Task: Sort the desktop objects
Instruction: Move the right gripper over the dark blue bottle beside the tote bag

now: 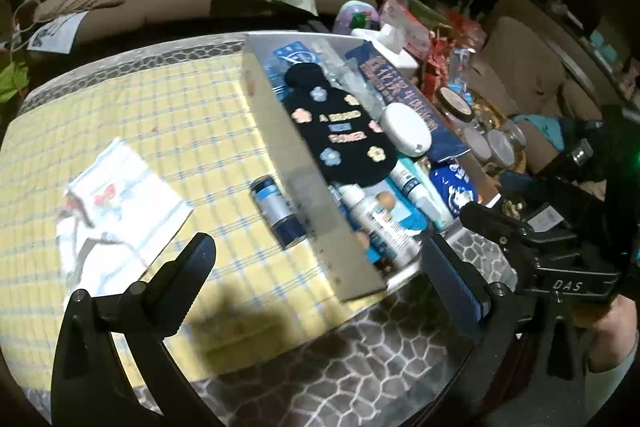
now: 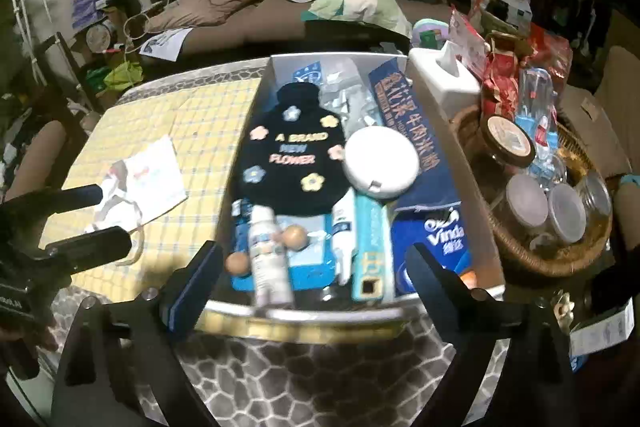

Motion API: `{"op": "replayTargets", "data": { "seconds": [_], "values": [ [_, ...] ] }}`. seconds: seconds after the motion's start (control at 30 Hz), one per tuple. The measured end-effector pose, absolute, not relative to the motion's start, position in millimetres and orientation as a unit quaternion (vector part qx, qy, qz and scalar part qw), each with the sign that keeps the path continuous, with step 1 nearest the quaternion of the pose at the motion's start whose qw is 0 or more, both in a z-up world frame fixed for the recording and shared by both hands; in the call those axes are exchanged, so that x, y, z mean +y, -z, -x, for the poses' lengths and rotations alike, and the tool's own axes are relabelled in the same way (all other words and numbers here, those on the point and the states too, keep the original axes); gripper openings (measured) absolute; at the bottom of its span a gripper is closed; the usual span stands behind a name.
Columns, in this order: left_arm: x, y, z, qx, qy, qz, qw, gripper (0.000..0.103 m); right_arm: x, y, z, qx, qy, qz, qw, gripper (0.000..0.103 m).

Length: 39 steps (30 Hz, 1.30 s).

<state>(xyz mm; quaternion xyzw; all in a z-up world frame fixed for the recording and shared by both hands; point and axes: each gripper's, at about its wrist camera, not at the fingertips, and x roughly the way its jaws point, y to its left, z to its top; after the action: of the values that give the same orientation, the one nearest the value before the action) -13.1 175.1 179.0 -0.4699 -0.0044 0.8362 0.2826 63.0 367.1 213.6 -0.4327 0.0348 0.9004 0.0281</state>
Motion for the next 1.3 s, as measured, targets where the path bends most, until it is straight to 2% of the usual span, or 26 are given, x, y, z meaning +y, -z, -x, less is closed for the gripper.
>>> {"op": "replayTargets", "data": {
  "seconds": [0.03, 0.43, 0.67, 0.87, 0.9, 1.0, 1.03, 1.17, 1.23, 1.3],
  "values": [
    [171, -180, 10, -0.003, -0.838, 0.469, 0.281, 0.103, 364, -214, -65, 0.036, -0.901, 0.432, 0.028, 0.103],
    [37, -192, -8, -0.027, -0.865, 0.454, 0.212, 0.103, 306, -240, -79, 0.045, -0.909, 0.413, -0.012, 0.103],
    [-52, -150, 0, -0.047, -0.864, 0.477, 0.155, 0.103, 237, -226, -52, 0.008, -0.902, 0.429, -0.053, 0.103],
    [-72, -101, 15, -0.043, -0.848, 0.507, 0.147, 0.103, 196, -192, -3, -0.033, -0.882, 0.465, -0.064, 0.1],
    [-71, -96, 17, -0.045, -0.847, 0.509, 0.149, 0.103, 191, -185, 11, -0.042, -0.876, 0.477, -0.064, 0.095],
    [-64, -83, 25, -0.046, -0.843, 0.511, 0.159, 0.103, 186, -167, 47, -0.055, -0.854, 0.515, -0.056, 0.069],
    [-60, -80, 27, -0.045, -0.843, 0.511, 0.163, 0.103, 185, -162, 58, -0.057, -0.846, 0.527, -0.053, 0.064],
    [-41, -76, 34, -0.039, -0.843, 0.504, 0.186, 0.103, 186, -128, 102, -0.09, -0.808, 0.582, -0.018, 0.062],
    [-34, -77, 36, -0.035, -0.845, 0.498, 0.193, 0.103, 187, -109, 119, -0.116, -0.79, 0.602, 0.008, 0.054],
    [-30, -79, 37, -0.038, -0.846, 0.492, 0.203, 0.103, 190, -94, 130, -0.121, -0.779, 0.615, 0.022, 0.051]
  ]
}}
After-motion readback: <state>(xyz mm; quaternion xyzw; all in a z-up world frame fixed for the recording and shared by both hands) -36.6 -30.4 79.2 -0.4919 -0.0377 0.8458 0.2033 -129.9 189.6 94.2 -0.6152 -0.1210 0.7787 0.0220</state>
